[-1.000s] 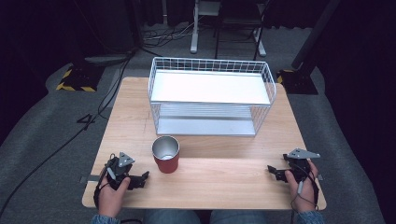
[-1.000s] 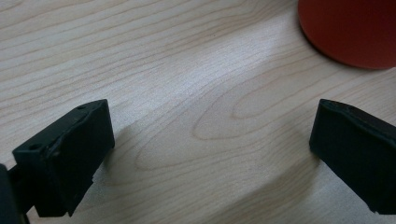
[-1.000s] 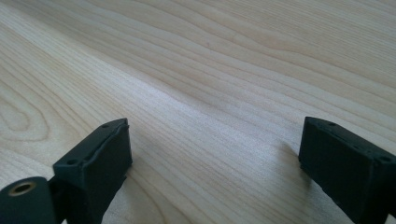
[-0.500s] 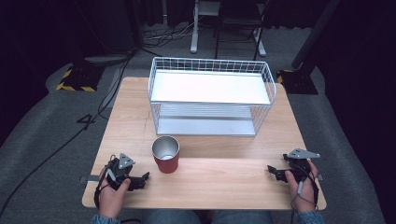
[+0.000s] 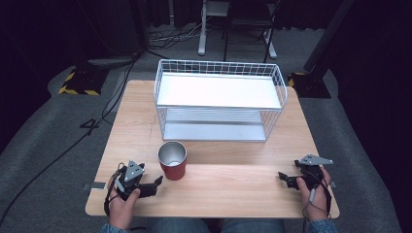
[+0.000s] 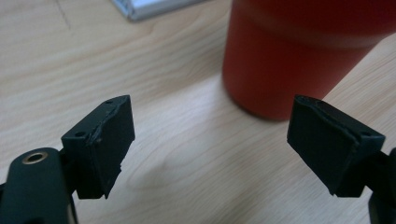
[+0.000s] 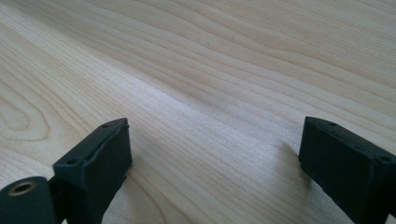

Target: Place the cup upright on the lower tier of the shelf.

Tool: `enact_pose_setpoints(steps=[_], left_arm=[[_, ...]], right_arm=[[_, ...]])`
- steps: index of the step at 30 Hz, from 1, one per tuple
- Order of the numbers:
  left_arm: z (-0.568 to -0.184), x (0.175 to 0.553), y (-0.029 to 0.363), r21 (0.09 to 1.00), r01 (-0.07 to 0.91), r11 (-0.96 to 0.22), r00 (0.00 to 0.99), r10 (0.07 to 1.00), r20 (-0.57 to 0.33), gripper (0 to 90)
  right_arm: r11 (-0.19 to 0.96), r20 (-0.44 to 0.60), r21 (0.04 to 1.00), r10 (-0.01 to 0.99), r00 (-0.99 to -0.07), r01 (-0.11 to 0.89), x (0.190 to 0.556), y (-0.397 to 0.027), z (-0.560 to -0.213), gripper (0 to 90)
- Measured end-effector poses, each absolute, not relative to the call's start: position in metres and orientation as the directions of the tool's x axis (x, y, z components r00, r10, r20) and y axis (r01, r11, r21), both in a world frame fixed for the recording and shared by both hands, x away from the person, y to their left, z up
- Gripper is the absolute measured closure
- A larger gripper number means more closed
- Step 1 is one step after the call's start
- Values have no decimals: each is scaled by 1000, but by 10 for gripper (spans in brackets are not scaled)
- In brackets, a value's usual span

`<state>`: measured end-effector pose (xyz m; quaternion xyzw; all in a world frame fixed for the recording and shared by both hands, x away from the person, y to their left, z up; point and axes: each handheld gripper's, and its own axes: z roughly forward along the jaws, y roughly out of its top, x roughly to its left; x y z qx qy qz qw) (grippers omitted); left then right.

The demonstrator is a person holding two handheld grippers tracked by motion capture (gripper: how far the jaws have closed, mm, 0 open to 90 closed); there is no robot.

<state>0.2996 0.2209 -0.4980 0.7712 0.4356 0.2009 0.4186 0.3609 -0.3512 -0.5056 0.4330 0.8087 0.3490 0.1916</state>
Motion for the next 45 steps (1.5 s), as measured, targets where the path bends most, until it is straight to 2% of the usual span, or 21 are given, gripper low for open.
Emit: enact_pose_setpoints(steps=[4,14,22,35,45], left_arm=[[-496,298,216,869,441,-224,564,823,-74,155],[-497,299,210,910,388,-147,619,773,-139,152],[-500,303,196,902,392,-182,638,760,-124,154],[-500,315,176,869,465,-169,597,784,-168,153],[-500,324,162,864,468,-185,570,811,-135,127]], right_arm=[[382,-10,731,834,-552,565,361,-351,-505,99],[385,-12,731,832,-554,563,360,-350,-506,99],[388,-12,731,830,-558,561,360,-350,-506,99],[387,-9,730,829,-559,563,360,-350,-506,99],[388,-9,730,829,-559,563,360,-350,-506,99]])
